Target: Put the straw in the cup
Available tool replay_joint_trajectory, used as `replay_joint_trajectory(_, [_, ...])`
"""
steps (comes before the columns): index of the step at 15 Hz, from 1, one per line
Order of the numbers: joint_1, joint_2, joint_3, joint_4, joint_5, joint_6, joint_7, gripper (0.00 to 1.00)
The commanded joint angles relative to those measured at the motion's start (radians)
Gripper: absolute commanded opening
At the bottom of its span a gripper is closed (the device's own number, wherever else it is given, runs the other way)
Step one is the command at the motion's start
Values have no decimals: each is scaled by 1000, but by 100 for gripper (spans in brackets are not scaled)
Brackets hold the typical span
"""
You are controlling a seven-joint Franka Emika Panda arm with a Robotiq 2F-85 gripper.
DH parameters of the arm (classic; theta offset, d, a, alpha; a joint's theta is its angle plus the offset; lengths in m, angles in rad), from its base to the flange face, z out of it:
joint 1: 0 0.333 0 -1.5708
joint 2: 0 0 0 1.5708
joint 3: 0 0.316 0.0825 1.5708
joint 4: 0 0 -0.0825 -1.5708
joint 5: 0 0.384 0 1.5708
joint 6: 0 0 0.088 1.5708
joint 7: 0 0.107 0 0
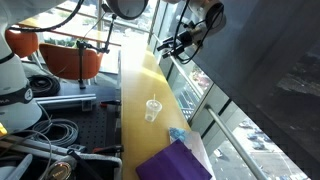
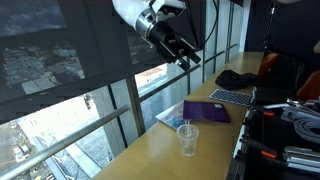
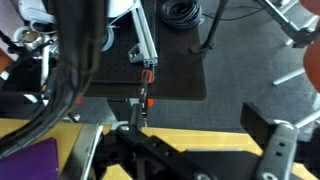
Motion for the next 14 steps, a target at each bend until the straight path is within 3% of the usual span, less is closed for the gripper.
replay_joint_trajectory(1, [23,-170,-34,-242,-206,54,-137,100])
replay_joint_trajectory(3, [28,-223,-28,-337,-331,85,-187,100])
replay_joint_trajectory(4, [-62,-253,9,-385,-111,164,-66,100])
replay_joint_trajectory(8, [-110,-360,-3,-589,43,375,-57,100])
replay_joint_trajectory(9, [-102,-387,-42,-635,100,423,-73,100])
replay_joint_trajectory(12, [-134,-467,-60,-791,242,566,-92,100])
replay_joint_trajectory(13, [-77,-503,-86,-844,48,535,-150,100])
replay_joint_trajectory(14, [-78,-529,-89,-894,21,559,-161,100])
